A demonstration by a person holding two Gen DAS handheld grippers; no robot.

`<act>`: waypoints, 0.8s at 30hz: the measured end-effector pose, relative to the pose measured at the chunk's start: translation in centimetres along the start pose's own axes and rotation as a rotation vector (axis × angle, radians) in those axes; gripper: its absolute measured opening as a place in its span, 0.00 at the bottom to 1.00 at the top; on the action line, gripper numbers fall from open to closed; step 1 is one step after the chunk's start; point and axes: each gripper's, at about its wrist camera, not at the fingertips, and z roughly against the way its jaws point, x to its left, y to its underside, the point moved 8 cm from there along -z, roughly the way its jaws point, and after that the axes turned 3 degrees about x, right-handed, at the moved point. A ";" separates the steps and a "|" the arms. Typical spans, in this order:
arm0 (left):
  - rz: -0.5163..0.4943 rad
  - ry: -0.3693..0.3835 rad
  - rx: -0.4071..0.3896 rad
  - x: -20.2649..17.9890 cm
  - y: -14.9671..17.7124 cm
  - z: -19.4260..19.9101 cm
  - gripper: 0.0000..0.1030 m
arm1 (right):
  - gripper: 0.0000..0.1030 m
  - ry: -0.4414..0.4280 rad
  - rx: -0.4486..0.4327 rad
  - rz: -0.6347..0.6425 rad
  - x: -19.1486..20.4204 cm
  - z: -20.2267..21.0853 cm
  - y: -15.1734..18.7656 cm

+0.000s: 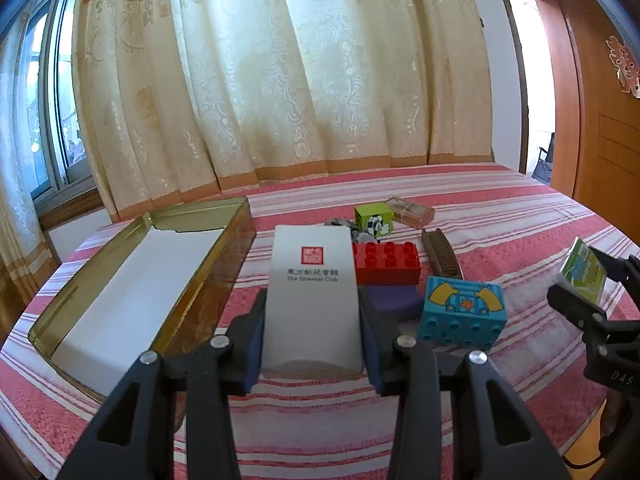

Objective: Organize rigid objects
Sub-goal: 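Lift the white box with the left tool while the right tool carries the clear box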

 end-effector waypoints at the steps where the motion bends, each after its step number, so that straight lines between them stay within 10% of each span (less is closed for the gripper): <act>1: 0.000 -0.001 -0.002 0.0 0.0 0.0 0.39 | 0.83 0.000 -0.002 0.001 0.0 0.0 0.0; 24: 0.104 0.005 -0.062 4.4 -0.1 1.2 0.39 | 0.83 -0.014 -0.043 0.097 3.4 0.2 -2.7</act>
